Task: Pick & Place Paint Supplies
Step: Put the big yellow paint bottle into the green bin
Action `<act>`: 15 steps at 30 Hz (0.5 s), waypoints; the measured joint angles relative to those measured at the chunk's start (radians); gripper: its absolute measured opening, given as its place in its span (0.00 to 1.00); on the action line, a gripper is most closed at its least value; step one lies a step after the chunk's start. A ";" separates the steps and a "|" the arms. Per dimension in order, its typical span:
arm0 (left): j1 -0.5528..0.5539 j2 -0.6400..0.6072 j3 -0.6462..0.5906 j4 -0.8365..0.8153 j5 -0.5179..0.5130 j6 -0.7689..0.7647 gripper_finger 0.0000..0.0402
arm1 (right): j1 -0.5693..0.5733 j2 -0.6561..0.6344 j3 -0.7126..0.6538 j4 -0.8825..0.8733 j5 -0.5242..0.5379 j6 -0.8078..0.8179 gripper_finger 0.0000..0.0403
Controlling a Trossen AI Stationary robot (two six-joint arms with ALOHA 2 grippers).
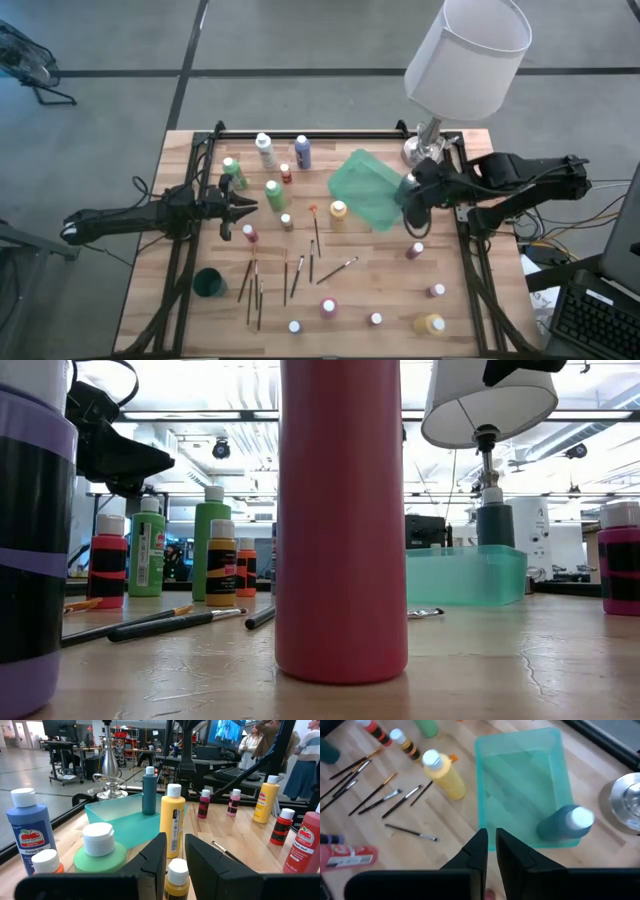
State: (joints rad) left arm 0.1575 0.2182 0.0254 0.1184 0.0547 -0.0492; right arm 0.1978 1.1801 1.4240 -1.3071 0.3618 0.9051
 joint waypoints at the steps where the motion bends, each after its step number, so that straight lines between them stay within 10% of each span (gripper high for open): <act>1: 0.000 0.000 0.000 0.000 0.000 0.000 0.19 | 0.016 0.000 0.000 -0.003 0.000 0.018 0.08; 15: 0.000 0.000 0.000 0.000 0.000 0.000 0.19 | 0.228 0.000 -0.026 -0.103 0.011 0.305 0.07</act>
State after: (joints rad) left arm 0.1575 0.2182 0.0254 0.1181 0.0547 -0.0494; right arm 0.4261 1.1797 1.3983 -1.4103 0.3728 1.2106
